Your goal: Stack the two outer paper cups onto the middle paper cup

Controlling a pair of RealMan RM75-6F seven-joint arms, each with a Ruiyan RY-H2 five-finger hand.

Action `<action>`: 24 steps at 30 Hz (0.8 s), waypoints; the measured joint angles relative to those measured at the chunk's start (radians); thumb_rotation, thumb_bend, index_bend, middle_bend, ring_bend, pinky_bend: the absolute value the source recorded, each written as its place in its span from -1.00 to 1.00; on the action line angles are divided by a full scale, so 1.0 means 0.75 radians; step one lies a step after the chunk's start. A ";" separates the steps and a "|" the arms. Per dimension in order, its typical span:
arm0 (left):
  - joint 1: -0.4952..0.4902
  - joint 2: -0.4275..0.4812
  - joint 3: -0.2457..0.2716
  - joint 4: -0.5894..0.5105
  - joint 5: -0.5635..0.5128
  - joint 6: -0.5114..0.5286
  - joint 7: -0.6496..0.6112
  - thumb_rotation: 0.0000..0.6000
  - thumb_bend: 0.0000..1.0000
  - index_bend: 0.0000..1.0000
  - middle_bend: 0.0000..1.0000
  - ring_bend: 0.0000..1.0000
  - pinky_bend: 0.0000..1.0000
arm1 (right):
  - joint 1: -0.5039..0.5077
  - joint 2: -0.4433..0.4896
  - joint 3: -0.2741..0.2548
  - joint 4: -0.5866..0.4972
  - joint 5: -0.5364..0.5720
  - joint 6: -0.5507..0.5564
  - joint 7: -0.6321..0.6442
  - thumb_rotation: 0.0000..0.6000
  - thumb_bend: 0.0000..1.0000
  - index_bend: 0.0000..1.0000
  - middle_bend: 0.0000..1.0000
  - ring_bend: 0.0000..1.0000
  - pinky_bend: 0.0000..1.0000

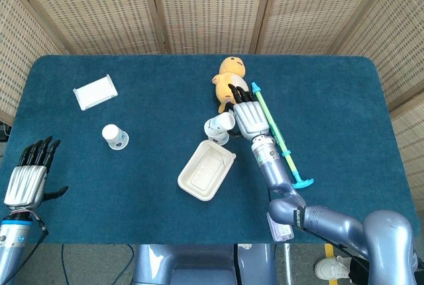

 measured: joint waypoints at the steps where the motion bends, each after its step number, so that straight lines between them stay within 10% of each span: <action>1: 0.000 0.000 0.000 -0.001 0.002 0.001 0.000 1.00 -1.00 -1.00 -1.00 -1.00 -0.89 | -0.002 0.004 -0.001 -0.009 0.000 0.005 -0.004 1.00 -0.30 0.17 -0.82 -1.00 -0.66; 24: 0.002 0.009 0.010 -0.010 0.022 0.015 -0.016 1.00 -1.00 -1.00 -1.00 -1.00 -0.89 | -0.015 0.066 -0.030 -0.081 0.077 0.046 -0.118 1.00 -0.30 0.17 -0.82 -1.00 -0.68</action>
